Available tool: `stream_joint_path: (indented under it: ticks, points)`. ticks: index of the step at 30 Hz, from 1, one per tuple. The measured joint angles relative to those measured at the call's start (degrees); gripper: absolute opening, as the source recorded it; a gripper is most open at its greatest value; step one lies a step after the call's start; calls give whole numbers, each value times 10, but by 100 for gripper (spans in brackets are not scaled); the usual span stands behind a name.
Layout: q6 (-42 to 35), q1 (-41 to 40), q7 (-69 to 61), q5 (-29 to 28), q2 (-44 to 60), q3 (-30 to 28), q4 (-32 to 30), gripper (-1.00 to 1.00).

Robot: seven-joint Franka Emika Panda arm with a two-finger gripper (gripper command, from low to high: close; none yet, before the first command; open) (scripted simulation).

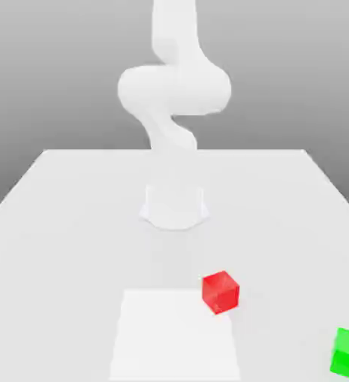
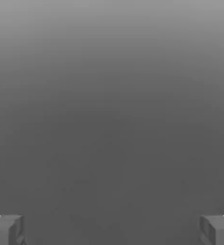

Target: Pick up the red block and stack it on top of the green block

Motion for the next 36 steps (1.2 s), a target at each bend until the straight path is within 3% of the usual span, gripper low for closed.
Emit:
stream_joint_path:
  ticks: [17, 24, 25, 31, 36]
  points:
    - [252, 99, -121, 6, 350, 23, -285, 0]
    - [388, 114, -112, -18, 516, 11, -285, 0]
    - [400, 116, -111, -20, 530, 8, -283, -100]
    - [405, 117, -109, -23, 537, 7, -282, -100]
    - [340, 110, -118, -10, 460, 17, -293, -100]
